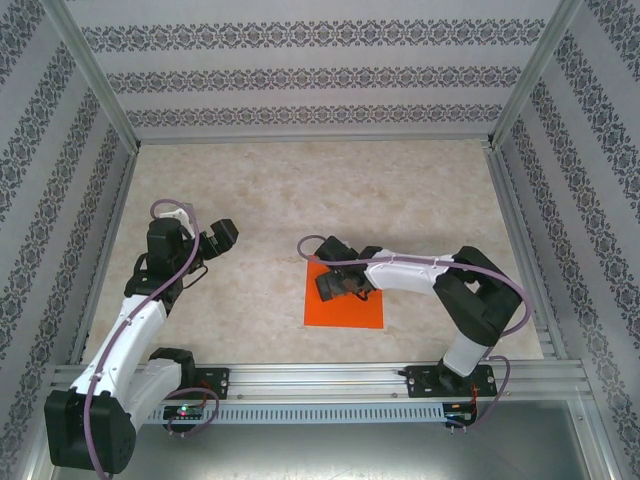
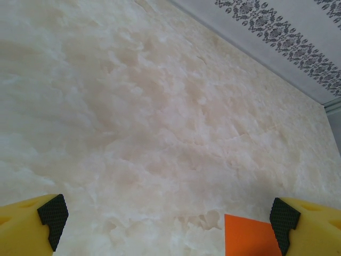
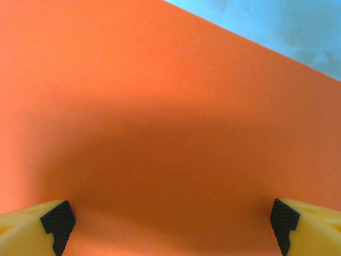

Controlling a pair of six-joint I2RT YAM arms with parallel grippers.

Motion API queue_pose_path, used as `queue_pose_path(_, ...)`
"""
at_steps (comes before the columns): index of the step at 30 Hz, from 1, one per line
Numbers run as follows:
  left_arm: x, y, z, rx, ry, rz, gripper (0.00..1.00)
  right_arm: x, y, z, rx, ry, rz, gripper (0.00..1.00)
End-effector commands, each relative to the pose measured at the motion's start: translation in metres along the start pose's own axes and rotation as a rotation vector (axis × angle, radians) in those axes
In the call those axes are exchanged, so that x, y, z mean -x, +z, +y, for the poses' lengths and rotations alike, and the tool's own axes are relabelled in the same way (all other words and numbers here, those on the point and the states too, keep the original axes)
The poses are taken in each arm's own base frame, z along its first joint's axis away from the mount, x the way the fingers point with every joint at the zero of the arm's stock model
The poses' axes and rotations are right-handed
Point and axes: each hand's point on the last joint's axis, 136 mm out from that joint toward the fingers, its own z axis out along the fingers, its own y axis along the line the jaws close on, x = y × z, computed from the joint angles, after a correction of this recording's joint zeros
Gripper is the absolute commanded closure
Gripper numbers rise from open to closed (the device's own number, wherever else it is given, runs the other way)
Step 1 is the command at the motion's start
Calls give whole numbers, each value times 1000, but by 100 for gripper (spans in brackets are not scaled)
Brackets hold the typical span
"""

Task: Fold a paper plane with a square sheet of paper (fold left side to right side)
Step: Move the square sheet of paper to the center of the table.

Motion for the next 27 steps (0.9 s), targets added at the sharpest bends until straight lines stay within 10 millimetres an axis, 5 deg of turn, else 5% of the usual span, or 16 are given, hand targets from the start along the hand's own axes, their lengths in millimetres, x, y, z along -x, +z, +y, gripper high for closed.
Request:
queue_pose_path(1, 0, -4, -2, 10, -1, -1, 0, -8, 16, 10, 20, 22, 42, 2)
queue_pose_path(15, -9, 2, -4, -7, -17, 58, 0, 67, 50, 62, 89, -66, -5, 3)
queue_pose_path(21, -31, 18, -13, -72, -70, 200, 9, 102, 12, 66, 137, -58, -108, 2)
queue_pose_path(27, -65, 37, -35, -182, -138, 376, 32, 116, -10, 32, 166, 18, -161, 2)
